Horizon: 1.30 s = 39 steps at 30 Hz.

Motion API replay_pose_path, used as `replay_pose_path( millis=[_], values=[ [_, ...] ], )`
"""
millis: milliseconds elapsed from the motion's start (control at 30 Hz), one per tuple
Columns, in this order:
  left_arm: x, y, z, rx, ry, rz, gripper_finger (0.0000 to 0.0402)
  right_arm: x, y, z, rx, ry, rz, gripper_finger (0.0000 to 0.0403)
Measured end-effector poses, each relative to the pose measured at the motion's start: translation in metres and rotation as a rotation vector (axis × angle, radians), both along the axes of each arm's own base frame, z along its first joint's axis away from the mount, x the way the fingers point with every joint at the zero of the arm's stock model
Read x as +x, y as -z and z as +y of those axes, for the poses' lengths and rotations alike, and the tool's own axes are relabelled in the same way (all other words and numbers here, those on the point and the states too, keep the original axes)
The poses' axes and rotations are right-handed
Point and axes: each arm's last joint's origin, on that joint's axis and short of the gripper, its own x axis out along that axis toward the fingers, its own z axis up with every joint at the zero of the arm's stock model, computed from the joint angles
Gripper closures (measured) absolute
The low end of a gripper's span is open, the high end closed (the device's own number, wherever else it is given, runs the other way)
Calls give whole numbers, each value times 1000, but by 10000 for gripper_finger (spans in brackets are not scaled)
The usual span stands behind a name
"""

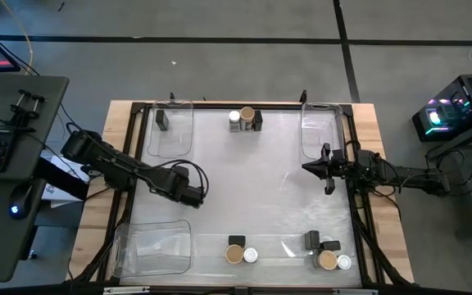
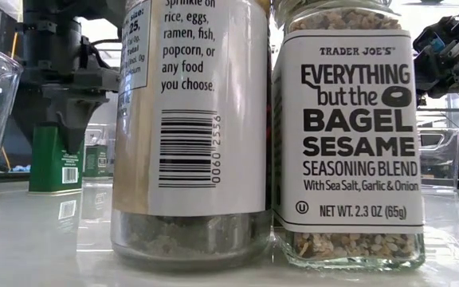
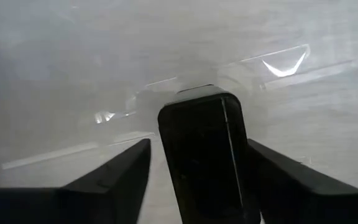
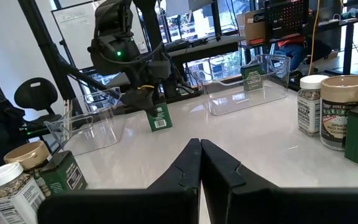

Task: Sort spices by type
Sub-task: Put the black seasoning can into the top left transparent bin

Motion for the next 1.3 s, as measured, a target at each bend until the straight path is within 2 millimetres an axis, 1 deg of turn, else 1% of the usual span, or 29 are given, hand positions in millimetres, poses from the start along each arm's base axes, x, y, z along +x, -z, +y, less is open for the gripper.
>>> replay_pose_path(
  millis=[167, 200, 267, 300, 400, 500, 567, 600, 633, 700, 767, 833, 900, 1000, 1133, 1233, 1300],
  values=[
    [0, -2, 0, -3, 30, -5, 294, 0, 0, 0, 0, 0, 0, 402],
    [-1, -3, 1, -6, 42, -11, 306, 0, 0, 0, 0, 0, 0, 402],
    [-2, -10, 3, -12, 59, -35, 305, 0, 0, 0, 0, 0, 0, 402],
    [-2, -18, 4, -18, 69, -58, 305, 0, 0, 0, 0, 0, 0, 402],
    [-2, -52, 11, -26, 133, -193, 305, 0, 0, 0, 0, 0, 0, 402],
    [-6, -99, 24, 61, 190, -365, 305, 0, 0, 0, 0, 0, 1, 402],
    [-13, -129, 41, 175, 185, -440, 305, 0, 0, 0, 0, 0, 0, 402],
    [-19, -142, 54, 246, 167, -447, 305, 0, 0, 0, 0, 0, 0, 402],
    [-25, -151, 66, 313, 147, -429, 305, 0, 0, 0, 0, 0, 0, 402],
    [-37, -161, 94, 415, 92, -352, 305, 0, 0, 0, 0, 0, 0, 402],
    [-46, -161, 122, 451, 44, -270, 305, 0, 0, 0, 0, 0, 1, 402],
    [-52, -158, 149, 444, 13, -215, 305, 0, 0, 0, 0, 0, 0, 402],
    [-56, -148, 175, 410, -16, -200, 305, 0, 0, 0, 0, 0, 0, 402],
    [-58, -129, 209, 357, -59, -232, 305, 0, 0, 0, 0, 0, 0, 402],
    [-63, -96, 235, 306, -153, -145, 305, 0, 0, 0, 0, 0, 0, 402],
    [-66, -67, 247, 240, -185, -51, 305, 0, 0, 0, 0, 0, 0, 402],
    [-67, -53, 256, 199, -187, -13, 305, 0, 0, 0, 0, 0, 0, 402]
  ],
)
